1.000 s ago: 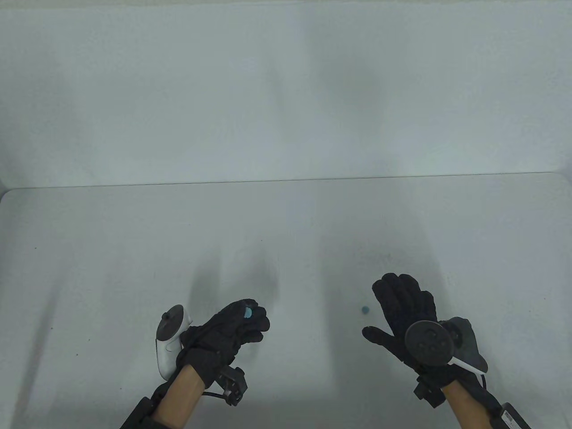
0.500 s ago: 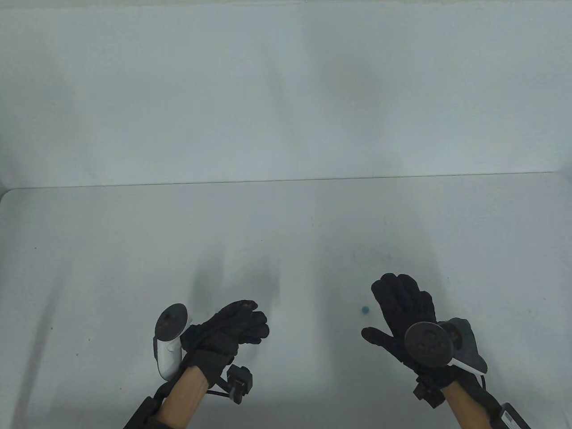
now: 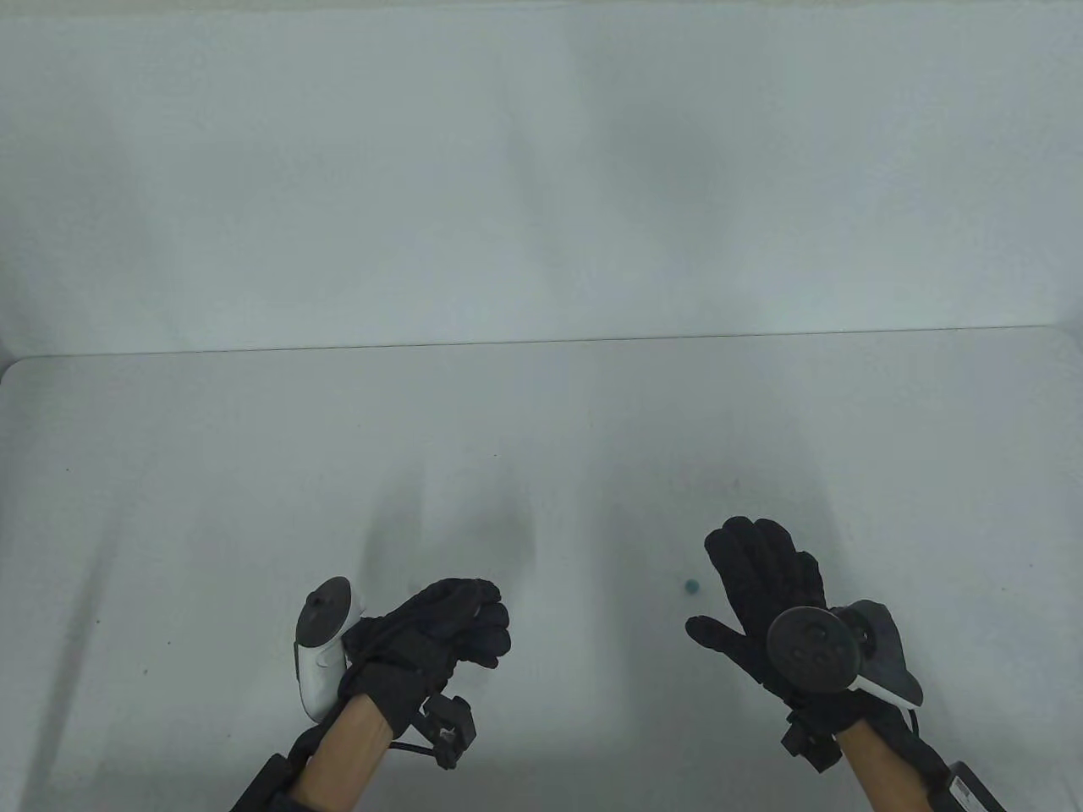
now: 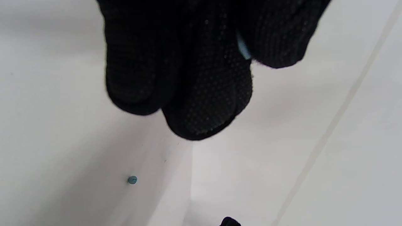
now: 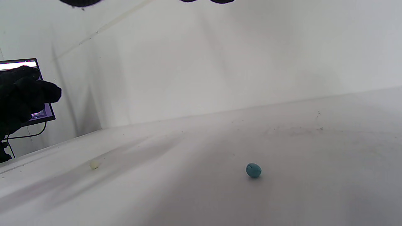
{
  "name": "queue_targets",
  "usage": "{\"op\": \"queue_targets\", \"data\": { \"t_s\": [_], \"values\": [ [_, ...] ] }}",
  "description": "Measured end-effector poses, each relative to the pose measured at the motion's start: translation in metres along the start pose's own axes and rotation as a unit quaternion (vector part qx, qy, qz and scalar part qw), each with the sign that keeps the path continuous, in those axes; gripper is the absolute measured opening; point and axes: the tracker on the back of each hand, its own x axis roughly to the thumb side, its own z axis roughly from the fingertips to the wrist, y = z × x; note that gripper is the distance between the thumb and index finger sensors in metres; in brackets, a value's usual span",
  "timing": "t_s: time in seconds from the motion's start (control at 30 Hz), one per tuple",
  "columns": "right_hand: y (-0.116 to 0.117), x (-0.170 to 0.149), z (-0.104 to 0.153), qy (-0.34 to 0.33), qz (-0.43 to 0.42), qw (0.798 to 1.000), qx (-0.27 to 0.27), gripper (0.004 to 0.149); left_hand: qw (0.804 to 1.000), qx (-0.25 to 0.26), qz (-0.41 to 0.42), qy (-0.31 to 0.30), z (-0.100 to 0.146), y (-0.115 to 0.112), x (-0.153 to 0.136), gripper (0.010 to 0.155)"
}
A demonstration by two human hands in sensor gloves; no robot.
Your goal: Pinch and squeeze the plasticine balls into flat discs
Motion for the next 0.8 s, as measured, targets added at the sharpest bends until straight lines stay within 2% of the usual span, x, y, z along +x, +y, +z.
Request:
{"op": "queue_targets", "data": {
  "t_s": [0.17, 0.27, 0.33, 0.37, 0.43, 0.47, 0.57, 0.67, 0.8],
  "values": [
    [-0.001, 0.000, 0.000, 0.000, 0.000, 1.000, -0.003, 0.084, 0.999, 0.003, -0.033, -0.007, 0.000, -0.002, 0.003, 0.043],
    [-0.001, 0.000, 0.000, 0.000, 0.002, 1.000, -0.003, 0.084, 0.999, 0.028, -0.020, 0.023, 0.001, 0.002, -0.002, 0.043],
    [-0.001, 0.000, 0.000, 0.000, -0.001, 1.000, -0.006, 0.084, 0.999, 0.013, 0.017, 0.028, 0.001, 0.004, -0.008, 0.053],
    [-0.001, 0.000, 0.000, 0.000, -0.002, 1.000, -0.006, 0.084, 0.999, -0.010, 0.042, 0.027, 0.000, 0.004, -0.010, 0.075],
    [-0.001, 0.000, 0.000, 0.001, 0.000, 1.000, -0.006, 0.084, 0.997, -0.025, 0.072, 0.028, 0.000, 0.003, -0.013, 0.083],
    [-0.002, 0.000, 0.000, 0.001, -0.001, 1.000, -0.007, 0.084, 0.997, -0.015, 0.074, 0.028, 0.000, 0.002, -0.014, 0.084],
    [-0.001, -0.001, 0.000, 0.002, -0.002, 1.000, -0.004, 0.084, 0.999, -0.001, 0.039, 0.027, -0.001, 0.004, -0.012, 0.073],
    [-0.001, 0.000, 0.000, 0.002, -0.001, 1.000, -0.004, 0.084, 0.999, 0.027, 0.019, 0.032, 0.000, 0.007, -0.011, 0.051],
    [0.000, 0.000, 0.000, 0.002, -0.002, 1.000, 0.001, 0.083, 0.999, 0.041, 0.004, 0.028, 0.001, 0.008, -0.008, 0.043]
  ]
}}
